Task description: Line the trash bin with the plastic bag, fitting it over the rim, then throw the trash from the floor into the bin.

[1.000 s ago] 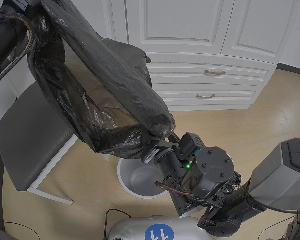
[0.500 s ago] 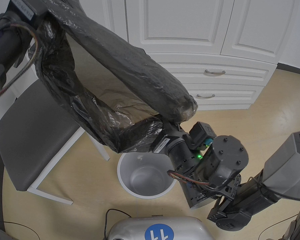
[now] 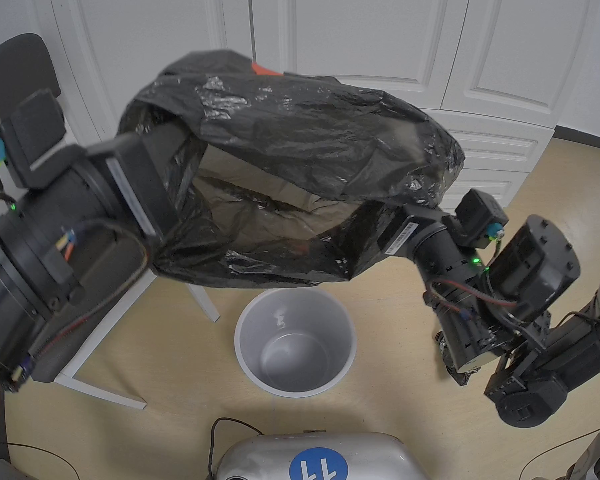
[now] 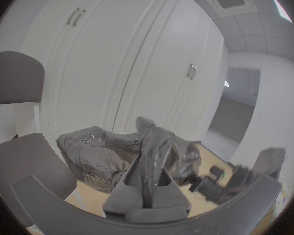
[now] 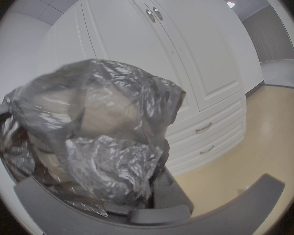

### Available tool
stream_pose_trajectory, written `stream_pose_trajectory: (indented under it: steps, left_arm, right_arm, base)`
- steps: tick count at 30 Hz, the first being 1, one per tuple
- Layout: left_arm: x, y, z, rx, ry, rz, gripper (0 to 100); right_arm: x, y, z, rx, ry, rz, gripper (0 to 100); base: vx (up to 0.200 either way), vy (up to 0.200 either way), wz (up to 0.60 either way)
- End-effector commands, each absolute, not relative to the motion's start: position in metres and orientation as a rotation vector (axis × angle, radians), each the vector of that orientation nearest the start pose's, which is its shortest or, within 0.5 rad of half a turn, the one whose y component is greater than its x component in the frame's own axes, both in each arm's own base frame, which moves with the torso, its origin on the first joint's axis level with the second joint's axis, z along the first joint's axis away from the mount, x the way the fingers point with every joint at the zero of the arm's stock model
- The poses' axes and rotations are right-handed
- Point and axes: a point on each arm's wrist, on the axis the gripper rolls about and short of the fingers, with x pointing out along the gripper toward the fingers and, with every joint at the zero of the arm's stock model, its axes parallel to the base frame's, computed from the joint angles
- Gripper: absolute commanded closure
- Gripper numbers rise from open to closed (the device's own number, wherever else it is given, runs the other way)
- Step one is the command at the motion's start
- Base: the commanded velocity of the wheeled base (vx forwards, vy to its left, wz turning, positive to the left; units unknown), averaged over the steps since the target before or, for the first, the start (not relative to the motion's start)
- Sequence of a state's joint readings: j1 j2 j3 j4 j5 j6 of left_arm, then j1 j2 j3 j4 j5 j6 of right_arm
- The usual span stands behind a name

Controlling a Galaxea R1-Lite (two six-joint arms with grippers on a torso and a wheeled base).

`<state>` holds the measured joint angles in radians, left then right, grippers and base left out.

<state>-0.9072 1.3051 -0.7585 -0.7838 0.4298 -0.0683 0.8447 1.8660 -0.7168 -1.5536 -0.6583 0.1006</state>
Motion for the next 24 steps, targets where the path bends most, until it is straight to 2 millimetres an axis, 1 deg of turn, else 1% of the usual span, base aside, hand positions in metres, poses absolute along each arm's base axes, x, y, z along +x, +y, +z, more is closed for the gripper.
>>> stream_pose_trajectory:
  steps: [1,6,11,15,16,17,19,24]
  left_arm:
    - [0.14,-0.164,0.257,-0.115,-0.091,-0.5,100]
    - [0.145,-0.172,0.235,-0.053,-0.026,-0.536,100]
    - [0.149,-0.176,0.228,-0.035,0.001,-0.537,100]
    - [0.152,-0.178,0.225,-0.027,0.015,-0.532,100]
    - [0.152,-0.178,0.224,-0.026,0.016,-0.532,100]
    - [0.153,-0.18,0.222,-0.02,0.024,-0.534,100]
    - [0.155,-0.182,0.219,-0.016,0.035,-0.541,100]
    - [0.162,-0.191,0.205,0.006,0.085,-0.584,100]
  right_arm:
    - [0.212,0.201,0.22,0.372,-0.36,0.175,100]
    - [0.212,0.189,0.224,0.33,-0.373,0.144,100]
    - [0.209,0.179,0.224,0.287,-0.376,0.125,100]
    - [0.195,0.167,0.22,0.205,-0.334,0.123,100]
    - [0.195,0.167,0.22,0.203,-0.332,0.123,100]
    - [0.187,0.162,0.218,0.165,-0.295,0.132,100]
    - [0.181,0.159,0.218,0.146,-0.271,0.14,100]
    - [0.166,0.145,0.215,0.061,-0.188,0.147,100]
  base:
    - [0.0,0.0,0.0]
    - [0.0,0.0,0.0]
    - [0.0,0.0,0.0]
    - [0.0,0.0,0.0]
    - [0.0,0.0,0.0]
    - [0.0,0.0,0.0]
    - [0.0,0.0,0.0]
    - [0.0,0.0,0.0]
